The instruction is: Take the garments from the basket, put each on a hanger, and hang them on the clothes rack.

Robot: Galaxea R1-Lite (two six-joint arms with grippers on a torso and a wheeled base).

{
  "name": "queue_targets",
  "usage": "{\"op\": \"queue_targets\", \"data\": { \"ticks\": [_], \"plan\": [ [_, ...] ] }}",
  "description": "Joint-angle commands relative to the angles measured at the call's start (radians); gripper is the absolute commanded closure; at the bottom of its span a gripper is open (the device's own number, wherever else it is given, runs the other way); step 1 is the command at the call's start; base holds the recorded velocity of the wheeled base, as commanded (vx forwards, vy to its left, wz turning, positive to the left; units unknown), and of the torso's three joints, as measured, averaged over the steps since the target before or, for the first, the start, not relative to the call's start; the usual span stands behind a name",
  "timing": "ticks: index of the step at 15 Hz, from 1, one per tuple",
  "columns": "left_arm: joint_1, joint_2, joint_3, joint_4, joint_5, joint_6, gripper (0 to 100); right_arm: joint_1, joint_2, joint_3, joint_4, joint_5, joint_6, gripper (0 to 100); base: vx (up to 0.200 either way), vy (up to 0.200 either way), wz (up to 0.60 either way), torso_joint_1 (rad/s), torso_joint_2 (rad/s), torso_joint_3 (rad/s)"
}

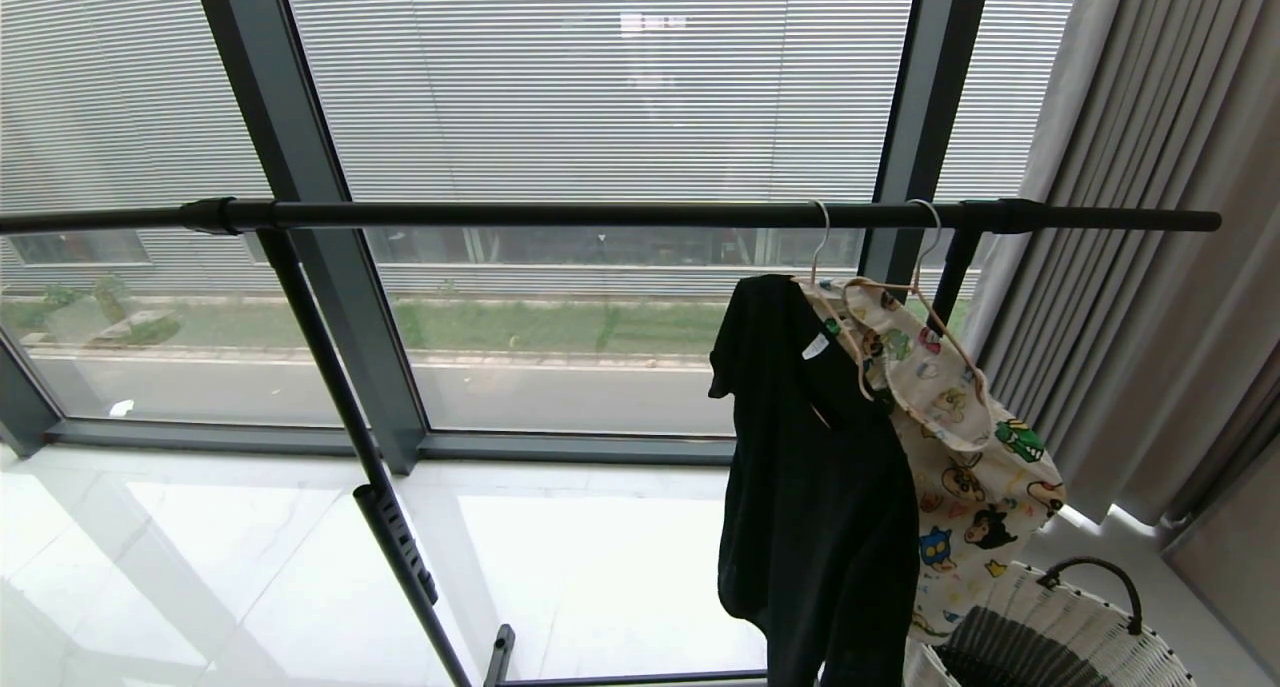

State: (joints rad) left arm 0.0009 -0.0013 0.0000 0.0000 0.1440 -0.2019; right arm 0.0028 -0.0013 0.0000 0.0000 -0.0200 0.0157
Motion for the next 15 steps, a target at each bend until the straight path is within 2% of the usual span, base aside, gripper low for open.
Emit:
{"op": "queue_targets", "data": {
  "ticks": [1, 11, 13, 15],
  "plan": [
    [0.001, 0.001, 0.0, 0.0, 0.0, -0.001, 0, 0.0, 0.001, 0.0, 0.0, 0.0, 0.0, 0, 0.0, 0.0, 0.0, 0.0, 0.0, 0.0],
    [0.001, 0.001, 0.0, 0.0, 0.0, -0.001, 0, 0.0, 0.003, 0.0, 0.002, 0.0, -0.005, 0, 0.0, 0.0, 0.0, 0.0, 0.0, 0.0],
    [0.001, 0.001, 0.0, 0.0, 0.0, -0.001, 0, 0.0, 0.003, 0.0, 0.003, 0.0, -0.056, 0, 0.0, 0.0, 0.0, 0.0, 0.0, 0.0],
    [0.001, 0.001, 0.0, 0.0, 0.0, -0.001, 0, 0.0, 0.003, -0.002, 0.003, 0.0, -0.057, 0, 0.0, 0.0, 0.0, 0.0, 0.0, 0.0]
  ]
}}
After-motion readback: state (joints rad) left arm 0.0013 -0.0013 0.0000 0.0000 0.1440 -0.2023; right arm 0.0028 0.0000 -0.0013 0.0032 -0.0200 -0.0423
